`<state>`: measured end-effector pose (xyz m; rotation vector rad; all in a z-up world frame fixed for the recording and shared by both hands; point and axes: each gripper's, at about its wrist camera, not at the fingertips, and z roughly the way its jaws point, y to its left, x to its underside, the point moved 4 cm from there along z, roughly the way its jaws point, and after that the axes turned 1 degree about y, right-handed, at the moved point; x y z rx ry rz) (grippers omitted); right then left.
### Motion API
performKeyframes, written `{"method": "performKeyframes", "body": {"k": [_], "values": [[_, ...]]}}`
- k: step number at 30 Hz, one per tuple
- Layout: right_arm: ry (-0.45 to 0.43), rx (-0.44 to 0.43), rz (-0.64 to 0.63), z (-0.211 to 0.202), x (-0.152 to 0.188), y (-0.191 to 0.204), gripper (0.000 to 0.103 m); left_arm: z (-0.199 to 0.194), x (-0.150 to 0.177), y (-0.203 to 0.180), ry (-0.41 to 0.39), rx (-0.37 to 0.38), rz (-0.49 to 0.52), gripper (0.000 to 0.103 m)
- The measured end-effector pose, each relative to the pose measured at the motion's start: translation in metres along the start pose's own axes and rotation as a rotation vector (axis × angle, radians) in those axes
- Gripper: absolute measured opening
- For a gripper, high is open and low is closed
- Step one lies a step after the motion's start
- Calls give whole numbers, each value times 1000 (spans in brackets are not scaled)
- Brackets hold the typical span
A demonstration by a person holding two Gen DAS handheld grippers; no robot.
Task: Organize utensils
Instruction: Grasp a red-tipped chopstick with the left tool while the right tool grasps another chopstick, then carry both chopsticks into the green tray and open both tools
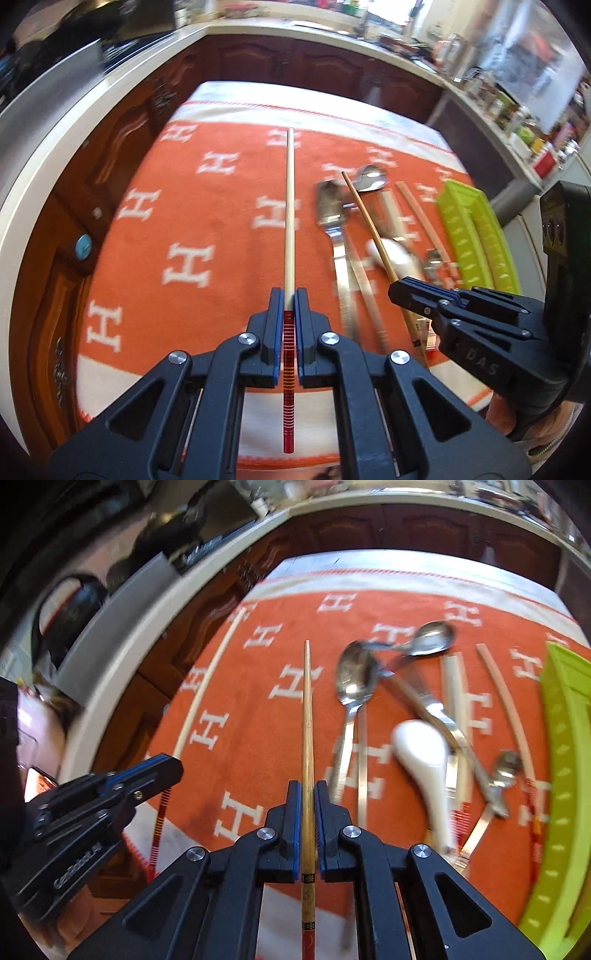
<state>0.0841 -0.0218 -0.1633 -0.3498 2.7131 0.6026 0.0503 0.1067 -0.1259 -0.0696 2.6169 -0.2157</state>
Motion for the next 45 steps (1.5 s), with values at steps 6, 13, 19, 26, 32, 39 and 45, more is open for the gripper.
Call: {"method": "performKeyframes", "body": {"k": [6,13,19,26,32,39,45], "values": [[-100,35,89,-77,6,-58,6,-7,-29,-92,-8,123,129,4],[-233,170,203,-158,9,-144,6,12,-55,-208,25,241,227,4],[-269,273,279,-193,17,-208,6,52,-55,-272,117,310,213,4],[-215,300,300,-183,27,-252,6,89,-44,-295,175,306,200,4],[-186,292,329,-153,24,-256,30,100,-38,-284,197,269,218,18],[-206,279,300,-155,24,-235,35,83,-42,-251,160,230,210,45],[-217,255,261,-161,23,-209,35,63,-48,-228,120,185,200,45]]}}
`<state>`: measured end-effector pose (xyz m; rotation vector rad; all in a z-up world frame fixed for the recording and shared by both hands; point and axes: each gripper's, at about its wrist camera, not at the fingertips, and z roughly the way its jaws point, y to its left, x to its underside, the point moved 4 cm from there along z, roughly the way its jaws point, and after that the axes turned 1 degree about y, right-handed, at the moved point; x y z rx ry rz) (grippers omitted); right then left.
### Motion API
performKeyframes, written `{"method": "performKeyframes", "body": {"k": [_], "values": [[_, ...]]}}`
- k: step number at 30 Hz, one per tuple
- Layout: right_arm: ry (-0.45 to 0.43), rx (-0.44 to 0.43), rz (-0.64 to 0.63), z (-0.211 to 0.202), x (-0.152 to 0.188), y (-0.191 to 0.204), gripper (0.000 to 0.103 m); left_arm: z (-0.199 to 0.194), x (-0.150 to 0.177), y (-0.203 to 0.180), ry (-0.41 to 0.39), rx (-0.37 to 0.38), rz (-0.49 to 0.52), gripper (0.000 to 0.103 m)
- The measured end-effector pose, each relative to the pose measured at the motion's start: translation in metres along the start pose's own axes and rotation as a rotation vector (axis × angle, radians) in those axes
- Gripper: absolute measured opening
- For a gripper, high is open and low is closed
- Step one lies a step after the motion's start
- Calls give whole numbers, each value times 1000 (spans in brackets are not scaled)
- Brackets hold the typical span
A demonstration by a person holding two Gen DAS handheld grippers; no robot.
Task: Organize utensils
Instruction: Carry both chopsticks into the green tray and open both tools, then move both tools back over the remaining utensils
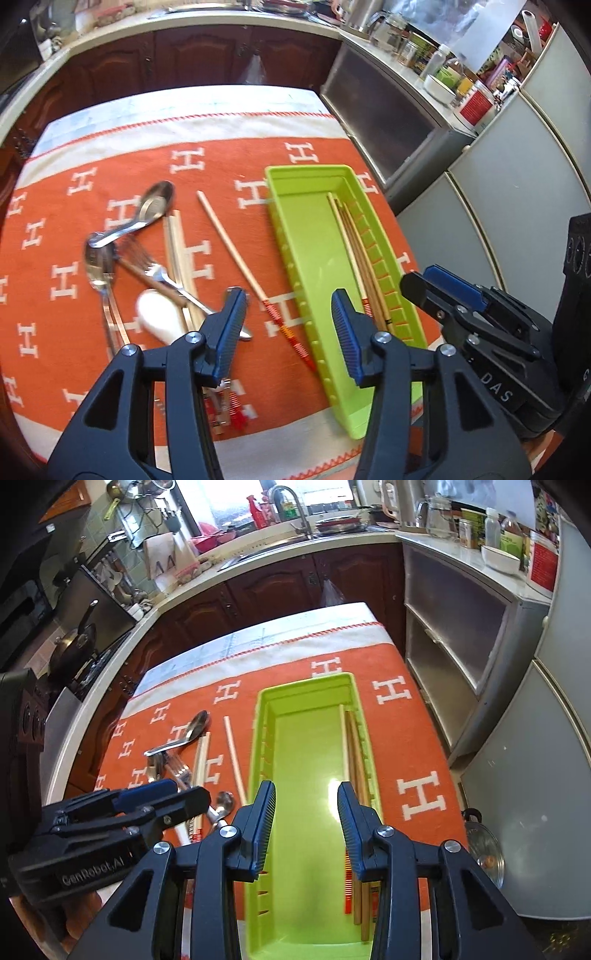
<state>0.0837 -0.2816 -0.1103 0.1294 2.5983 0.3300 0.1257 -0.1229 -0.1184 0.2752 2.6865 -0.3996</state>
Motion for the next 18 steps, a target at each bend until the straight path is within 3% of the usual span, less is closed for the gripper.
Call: {"method": "performKeyframes", "body": {"k": [18], "values": [[-42,-68,-78,-42,4,49,35,-79,17,49,-149,-128,-6,45]]}}
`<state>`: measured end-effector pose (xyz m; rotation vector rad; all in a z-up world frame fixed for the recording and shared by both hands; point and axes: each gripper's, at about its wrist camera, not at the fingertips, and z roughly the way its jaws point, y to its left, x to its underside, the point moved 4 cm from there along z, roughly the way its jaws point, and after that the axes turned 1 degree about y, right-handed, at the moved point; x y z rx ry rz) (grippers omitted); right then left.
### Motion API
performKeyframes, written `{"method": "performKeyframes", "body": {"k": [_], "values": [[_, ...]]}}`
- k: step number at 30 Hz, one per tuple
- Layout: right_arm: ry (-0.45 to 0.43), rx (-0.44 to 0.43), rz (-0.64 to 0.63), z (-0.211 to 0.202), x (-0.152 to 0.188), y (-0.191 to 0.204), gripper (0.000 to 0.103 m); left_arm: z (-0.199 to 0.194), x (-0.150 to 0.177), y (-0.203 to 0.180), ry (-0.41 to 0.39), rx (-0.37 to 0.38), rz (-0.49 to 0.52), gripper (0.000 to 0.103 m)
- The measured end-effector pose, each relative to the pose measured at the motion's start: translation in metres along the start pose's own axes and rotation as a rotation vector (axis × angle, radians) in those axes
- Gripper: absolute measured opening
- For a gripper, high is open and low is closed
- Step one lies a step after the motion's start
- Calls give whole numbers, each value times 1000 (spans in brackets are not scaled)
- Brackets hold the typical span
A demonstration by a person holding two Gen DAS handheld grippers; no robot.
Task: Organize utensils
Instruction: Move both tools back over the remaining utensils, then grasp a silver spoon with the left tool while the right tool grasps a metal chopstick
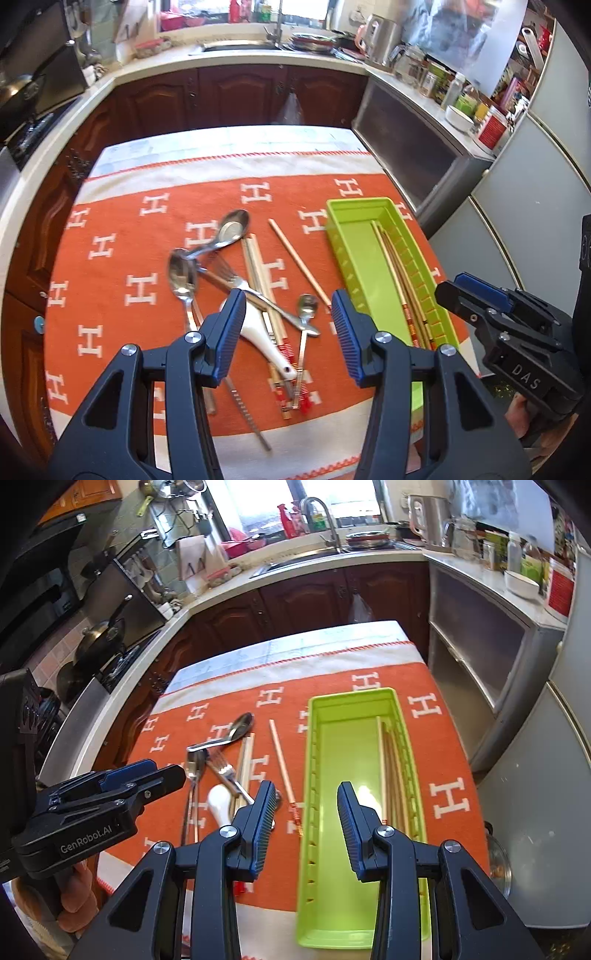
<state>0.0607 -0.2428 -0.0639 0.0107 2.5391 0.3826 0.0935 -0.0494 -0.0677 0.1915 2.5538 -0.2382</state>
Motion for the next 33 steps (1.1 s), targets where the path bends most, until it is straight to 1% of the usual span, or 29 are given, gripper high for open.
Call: {"method": "performKeyframes", "body": {"k": [2,7,10,14,18,21,24,28,33], "values": [[-4,-11,-15,-2,-2,10,35,-7,2,12,-17,-10,-15,45],[3,-71,-43,1,-6,40,35,-19,4,45,-45,-33,-61,45],[27,-107,-74,12,-6,65,35,-21,6,64,-52,-44,-91,45],[57,-133,-121,29,-7,92,35,-20,11,89,-50,-60,-120,45],[88,-158,-141,49,-7,107,35,-11,14,109,-41,-66,-137,45],[123,-170,-141,71,-7,114,35,3,15,125,-24,-52,-152,45],[160,-188,-126,96,-6,113,35,25,17,138,3,-41,-159,45],[212,-233,-96,130,-3,111,35,62,21,152,39,-16,-153,45],[243,-248,-112,157,3,118,35,113,19,169,77,25,-149,45]]}}
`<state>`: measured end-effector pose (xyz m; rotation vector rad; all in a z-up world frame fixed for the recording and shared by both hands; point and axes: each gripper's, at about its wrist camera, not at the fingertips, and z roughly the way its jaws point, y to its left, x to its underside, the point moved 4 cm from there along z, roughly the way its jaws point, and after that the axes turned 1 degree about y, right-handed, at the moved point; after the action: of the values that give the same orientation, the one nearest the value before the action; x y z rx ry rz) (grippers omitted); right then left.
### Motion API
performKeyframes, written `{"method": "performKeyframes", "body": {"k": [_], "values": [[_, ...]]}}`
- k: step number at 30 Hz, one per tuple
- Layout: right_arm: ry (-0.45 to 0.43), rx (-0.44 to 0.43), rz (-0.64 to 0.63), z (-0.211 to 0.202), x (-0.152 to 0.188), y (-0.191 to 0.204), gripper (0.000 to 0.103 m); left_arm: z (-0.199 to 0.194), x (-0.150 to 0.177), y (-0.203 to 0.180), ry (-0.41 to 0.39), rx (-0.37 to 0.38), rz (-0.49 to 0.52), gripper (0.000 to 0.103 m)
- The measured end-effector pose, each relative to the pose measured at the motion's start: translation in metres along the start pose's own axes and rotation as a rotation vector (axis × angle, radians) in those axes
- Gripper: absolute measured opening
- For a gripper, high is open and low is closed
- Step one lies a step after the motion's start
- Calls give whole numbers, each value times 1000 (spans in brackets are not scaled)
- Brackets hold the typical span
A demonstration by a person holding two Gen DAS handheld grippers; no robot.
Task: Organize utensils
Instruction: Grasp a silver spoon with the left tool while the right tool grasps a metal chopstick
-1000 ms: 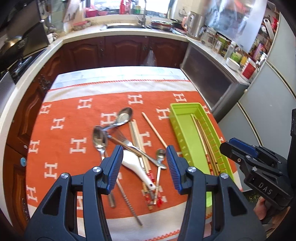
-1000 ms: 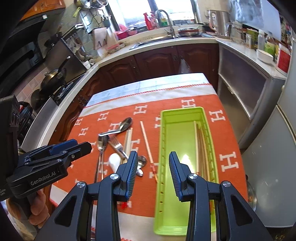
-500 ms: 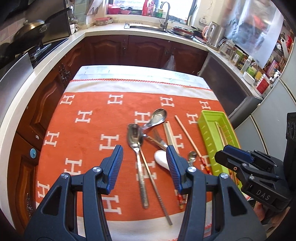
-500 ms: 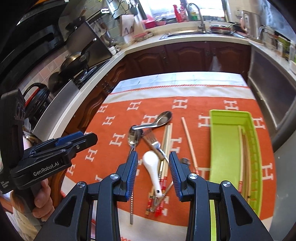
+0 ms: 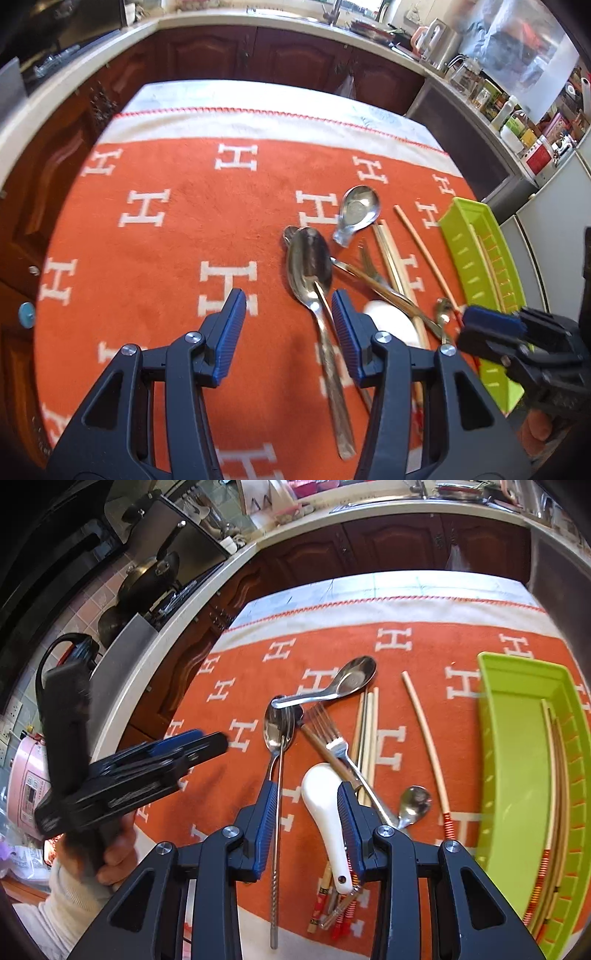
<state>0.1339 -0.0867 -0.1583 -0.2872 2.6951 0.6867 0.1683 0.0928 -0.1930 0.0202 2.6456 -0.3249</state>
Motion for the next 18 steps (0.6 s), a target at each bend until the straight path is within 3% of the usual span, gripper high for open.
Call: {"method": "performKeyframes", "body": {"k": [8,13,14,18], "values": [[7,21,-19,24,0,1,32,56,-19,10,25,55,7,45],[15,12,-18,34,4,4,28,69,-30,4,-23,55,67,43],[13,10,-21,36,5,5,28,70,-31,2,-32,60,77,41],[14,2,-37,42,8,12,27,75,-30,-5,-30,126,101,16]]}}
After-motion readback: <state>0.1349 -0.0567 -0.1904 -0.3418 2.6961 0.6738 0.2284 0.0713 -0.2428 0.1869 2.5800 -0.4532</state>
